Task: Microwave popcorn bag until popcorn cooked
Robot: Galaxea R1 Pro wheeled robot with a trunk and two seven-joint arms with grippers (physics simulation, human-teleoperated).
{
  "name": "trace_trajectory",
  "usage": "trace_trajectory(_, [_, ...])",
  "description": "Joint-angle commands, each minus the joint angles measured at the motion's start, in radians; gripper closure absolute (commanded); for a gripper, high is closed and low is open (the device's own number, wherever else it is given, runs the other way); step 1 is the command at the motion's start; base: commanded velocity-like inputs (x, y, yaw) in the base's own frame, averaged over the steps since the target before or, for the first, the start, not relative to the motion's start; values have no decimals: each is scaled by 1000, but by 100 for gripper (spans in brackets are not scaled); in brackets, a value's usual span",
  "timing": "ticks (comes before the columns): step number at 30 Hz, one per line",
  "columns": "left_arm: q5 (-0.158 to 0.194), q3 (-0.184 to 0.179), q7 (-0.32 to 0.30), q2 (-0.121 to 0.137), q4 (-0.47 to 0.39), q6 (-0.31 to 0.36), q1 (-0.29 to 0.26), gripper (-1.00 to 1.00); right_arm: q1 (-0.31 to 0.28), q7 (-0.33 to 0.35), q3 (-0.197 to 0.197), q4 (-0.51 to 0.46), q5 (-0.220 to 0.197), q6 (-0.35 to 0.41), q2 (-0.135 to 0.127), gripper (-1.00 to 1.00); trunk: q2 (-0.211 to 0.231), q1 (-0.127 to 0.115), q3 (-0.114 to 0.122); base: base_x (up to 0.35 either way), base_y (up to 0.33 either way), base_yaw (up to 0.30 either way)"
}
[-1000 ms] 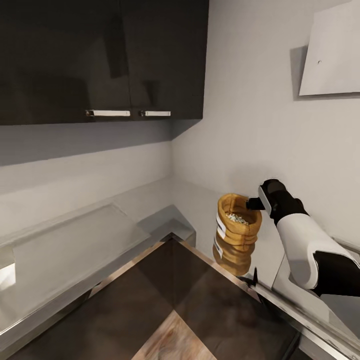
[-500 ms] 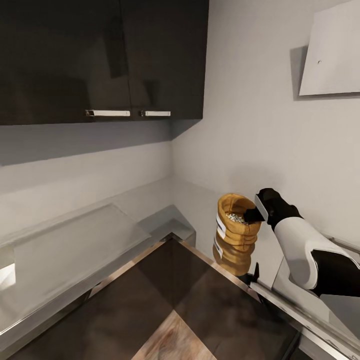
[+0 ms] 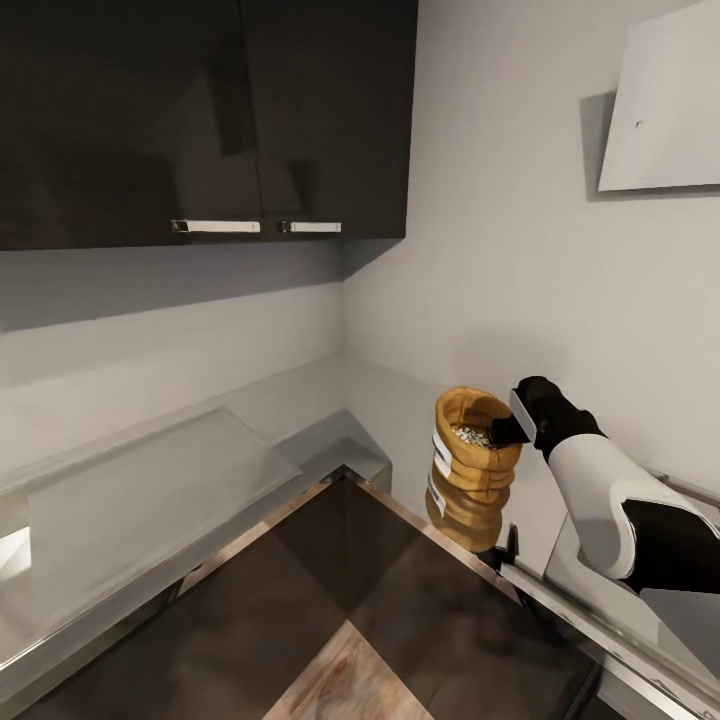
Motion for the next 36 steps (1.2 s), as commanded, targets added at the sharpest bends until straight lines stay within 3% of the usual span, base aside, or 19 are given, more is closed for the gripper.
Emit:
trace_trajectory(1, [1, 4, 1, 0, -2, 1, 0, -100, -1, 1, -8, -1, 7, 3, 1, 100, -1, 0, -1, 0, 0, 0])
trace_trajectory(13, [1, 4, 1, 0, -2, 1, 0, -100, -1, 1, -18, -1, 7, 4, 0, 100, -1, 0, -1, 0, 0, 0])
trace_trajectory(15, [1, 4, 1, 0, -2, 1, 0, -100, -1, 1, -57, -1, 4, 4, 0, 100, -1, 0, -1, 0, 0, 0])
trace_trajectory(18, [1, 4, 1, 0, -2, 1, 0, -100, -1, 1, -149, -1, 1, 5, 0, 100, -1, 0, 2, 0, 0, 0])
trace_trajectory(21, [1, 4, 1, 0, -2, 1, 0, -100, -1, 0, -178, -1, 1, 6, 0, 100, -1, 0, 7, 0, 0, 0])
trace_trajectory(36, [1, 4, 1, 0, -2, 1, 0, -100, -1, -1, -189, -2, 1, 8, 0, 100, -1, 0, 31, 0, 0, 0])
